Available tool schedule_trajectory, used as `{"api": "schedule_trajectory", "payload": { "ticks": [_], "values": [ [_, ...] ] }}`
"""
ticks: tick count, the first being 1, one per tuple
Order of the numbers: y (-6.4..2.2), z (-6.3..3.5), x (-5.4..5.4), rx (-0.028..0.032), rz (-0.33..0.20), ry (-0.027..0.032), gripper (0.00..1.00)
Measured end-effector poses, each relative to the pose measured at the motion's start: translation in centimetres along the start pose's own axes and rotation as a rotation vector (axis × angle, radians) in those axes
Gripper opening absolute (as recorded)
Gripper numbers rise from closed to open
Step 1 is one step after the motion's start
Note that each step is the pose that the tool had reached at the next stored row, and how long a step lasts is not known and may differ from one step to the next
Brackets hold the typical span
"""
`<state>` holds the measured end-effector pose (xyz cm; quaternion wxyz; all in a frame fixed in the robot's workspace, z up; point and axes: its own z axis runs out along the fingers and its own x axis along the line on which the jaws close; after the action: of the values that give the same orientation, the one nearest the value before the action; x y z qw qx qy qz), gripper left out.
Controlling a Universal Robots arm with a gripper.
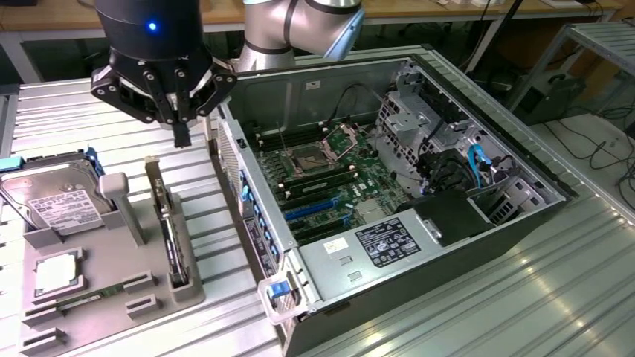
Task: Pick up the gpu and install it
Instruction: 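Reach for the gpu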
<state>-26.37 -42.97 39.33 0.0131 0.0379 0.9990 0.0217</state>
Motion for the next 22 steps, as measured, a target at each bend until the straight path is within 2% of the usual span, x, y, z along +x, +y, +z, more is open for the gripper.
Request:
{"api": "schedule_trajectory", "payload": {
  "ticks": [14, 17, 22],
  "values": [
    [-0.55, -0.05, 1.1, 0.0, 0.0, 0.0, 0.11],
    [-1.53, -0.11, 2.1, -0.0002, 0.0, 0.0001, 0.11],
    [-2.03, -0.08, 2.9, -0.0045, -0.005, -0.0007, 0.11]
  ]
}}
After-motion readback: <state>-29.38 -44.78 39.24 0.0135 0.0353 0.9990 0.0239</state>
